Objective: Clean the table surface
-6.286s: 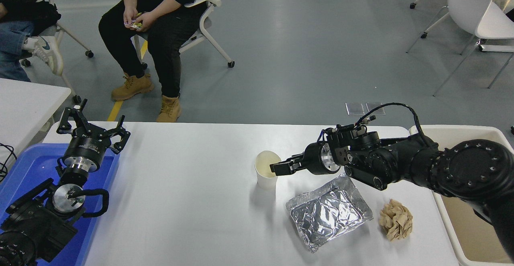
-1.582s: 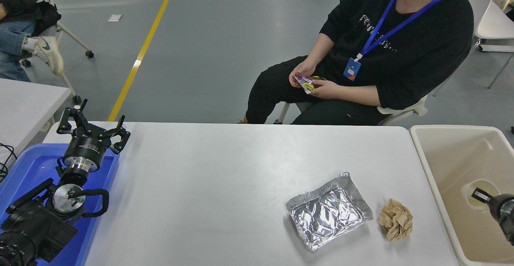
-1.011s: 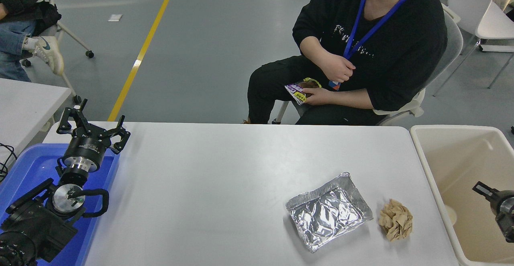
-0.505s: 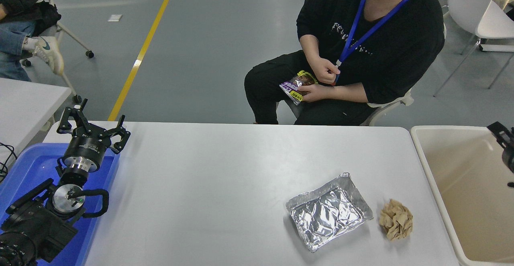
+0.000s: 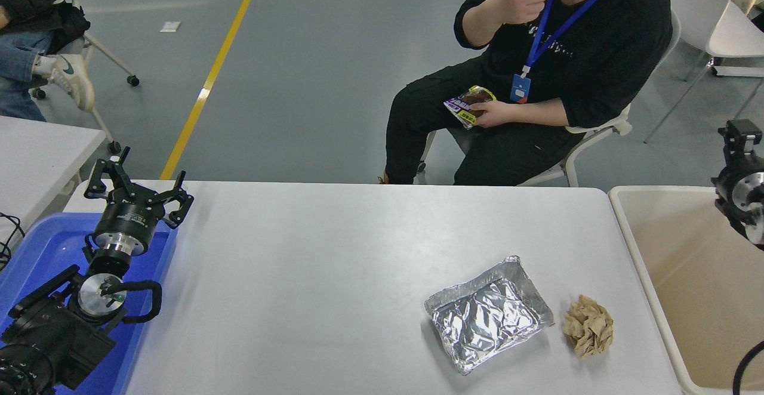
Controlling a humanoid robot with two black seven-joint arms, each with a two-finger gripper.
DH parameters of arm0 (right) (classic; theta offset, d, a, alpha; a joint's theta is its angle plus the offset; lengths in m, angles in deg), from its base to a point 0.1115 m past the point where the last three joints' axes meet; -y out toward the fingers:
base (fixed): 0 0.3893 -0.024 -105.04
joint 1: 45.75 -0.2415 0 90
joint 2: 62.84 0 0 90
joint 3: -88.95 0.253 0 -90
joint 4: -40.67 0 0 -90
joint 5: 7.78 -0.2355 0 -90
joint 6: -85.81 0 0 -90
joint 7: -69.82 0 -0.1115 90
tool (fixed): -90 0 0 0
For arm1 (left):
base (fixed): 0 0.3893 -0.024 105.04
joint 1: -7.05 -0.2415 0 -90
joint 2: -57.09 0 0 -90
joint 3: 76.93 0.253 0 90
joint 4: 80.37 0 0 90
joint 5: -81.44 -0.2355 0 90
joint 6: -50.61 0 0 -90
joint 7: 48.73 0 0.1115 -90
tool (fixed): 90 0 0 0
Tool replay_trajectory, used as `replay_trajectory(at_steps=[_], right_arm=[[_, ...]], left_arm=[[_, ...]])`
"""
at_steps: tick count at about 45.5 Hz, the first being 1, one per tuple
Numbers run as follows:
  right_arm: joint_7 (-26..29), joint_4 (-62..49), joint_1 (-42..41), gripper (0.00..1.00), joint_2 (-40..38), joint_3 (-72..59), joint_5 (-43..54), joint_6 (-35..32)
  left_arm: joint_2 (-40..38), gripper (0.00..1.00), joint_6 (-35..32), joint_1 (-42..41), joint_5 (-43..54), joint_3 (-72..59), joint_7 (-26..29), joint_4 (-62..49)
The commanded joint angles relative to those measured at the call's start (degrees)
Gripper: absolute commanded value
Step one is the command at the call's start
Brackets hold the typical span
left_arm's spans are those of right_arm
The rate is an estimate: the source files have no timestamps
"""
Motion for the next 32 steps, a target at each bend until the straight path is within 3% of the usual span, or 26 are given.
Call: replay_trajectory(at_steps=[1,10,19,32], right_arm=[[-0.18,11.28,0.07,0.98,0.09,16.34,-0.13,0.03],[-1.06,18.06,2.62,0.98,2.46,20.39,-0.04,-0.5],[-7.29,18.41,4.73,0.99,6.24,20.57,-0.04,-3.4],[-11.08,18.24,9.03,0.99,10.29,20.57,-0.04,-3.75]], left_arm=[[0.0,1.0,0.0,-0.01,0.0,0.03,0.0,0.05],[0.0,1.0,0.0,-0.01,0.0,0.03,0.0,0.05],[0.0,1.0,0.0,-0.01,0.0,0.03,0.0,-0.04],[0.0,1.0,0.08,-0.01,0.0,-0.06,0.0,0.05]])
